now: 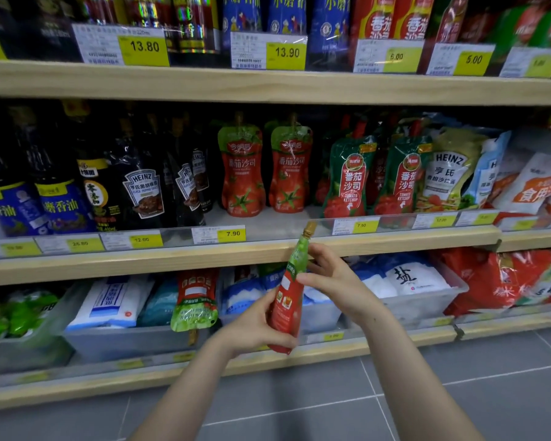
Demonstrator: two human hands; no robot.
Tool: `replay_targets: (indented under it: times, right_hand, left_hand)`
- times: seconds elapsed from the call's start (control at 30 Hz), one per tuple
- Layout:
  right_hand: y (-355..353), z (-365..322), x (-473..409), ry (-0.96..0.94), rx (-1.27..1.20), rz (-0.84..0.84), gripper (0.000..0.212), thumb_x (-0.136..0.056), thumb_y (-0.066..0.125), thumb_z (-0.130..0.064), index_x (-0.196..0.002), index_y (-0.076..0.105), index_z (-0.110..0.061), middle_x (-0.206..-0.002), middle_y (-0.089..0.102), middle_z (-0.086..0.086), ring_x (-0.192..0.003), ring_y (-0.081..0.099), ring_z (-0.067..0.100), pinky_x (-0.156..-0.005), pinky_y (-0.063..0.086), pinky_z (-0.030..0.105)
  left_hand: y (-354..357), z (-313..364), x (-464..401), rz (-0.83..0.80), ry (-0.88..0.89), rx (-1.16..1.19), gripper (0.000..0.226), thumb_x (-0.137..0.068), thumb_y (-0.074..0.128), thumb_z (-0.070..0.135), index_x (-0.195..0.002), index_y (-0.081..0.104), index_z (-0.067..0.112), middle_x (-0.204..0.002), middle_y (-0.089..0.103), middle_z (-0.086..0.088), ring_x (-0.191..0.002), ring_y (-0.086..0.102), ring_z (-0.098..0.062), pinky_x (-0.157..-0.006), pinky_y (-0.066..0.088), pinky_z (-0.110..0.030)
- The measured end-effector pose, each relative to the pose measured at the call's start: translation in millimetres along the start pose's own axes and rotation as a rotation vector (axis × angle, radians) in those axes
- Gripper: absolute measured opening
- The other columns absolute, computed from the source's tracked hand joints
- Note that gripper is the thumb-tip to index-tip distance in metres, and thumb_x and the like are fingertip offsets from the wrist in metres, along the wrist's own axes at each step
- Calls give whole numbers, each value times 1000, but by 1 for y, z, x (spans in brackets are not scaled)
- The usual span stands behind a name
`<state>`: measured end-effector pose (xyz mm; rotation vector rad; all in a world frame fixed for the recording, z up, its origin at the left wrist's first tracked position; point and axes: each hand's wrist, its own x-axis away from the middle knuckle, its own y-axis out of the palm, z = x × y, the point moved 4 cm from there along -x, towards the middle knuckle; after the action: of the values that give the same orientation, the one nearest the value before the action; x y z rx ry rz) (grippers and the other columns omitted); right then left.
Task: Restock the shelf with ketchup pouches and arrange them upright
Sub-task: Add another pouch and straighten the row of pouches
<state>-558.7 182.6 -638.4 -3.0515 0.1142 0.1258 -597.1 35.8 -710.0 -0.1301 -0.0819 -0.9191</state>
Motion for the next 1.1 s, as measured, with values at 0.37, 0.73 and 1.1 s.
replay_targets:
  times: [0.37, 0.73, 1.1]
  right_hand:
    - [0, -8, 4, -83, 222, 605, 48, -59, 83, -29, -90, 48, -22, -98, 59, 0, -88, 60, 17, -78, 51, 31]
    - [23, 0, 13, -54, 436, 596, 66, -54, 81, -33, -98, 32, -35, -104, 57, -8, -88, 61, 16, -68, 50, 35]
    - [8, -108, -18, -490, 332, 742, 55, -62, 78, -33, -93, 33, -40, -97, 46, -20, -90, 49, -8, -73, 38, 7]
  left_hand:
    - [10, 7, -17, 238, 90, -164, 52, -75, 69, 15, -124, 50, 22, -114, 66, 1, -104, 63, -14, -94, 50, -39]
    - [-2, 14, -12, 285, 284, -169, 33, -78, 71, 11, -101, 59, 32, -94, 69, 13, -94, 64, -9, -80, 49, -20]
    - [-103, 99, 17, 848, 565, -1326, 47, -87, 43, 44, -122, 56, 14, -111, 60, -3, -106, 54, -24, -90, 37, -39]
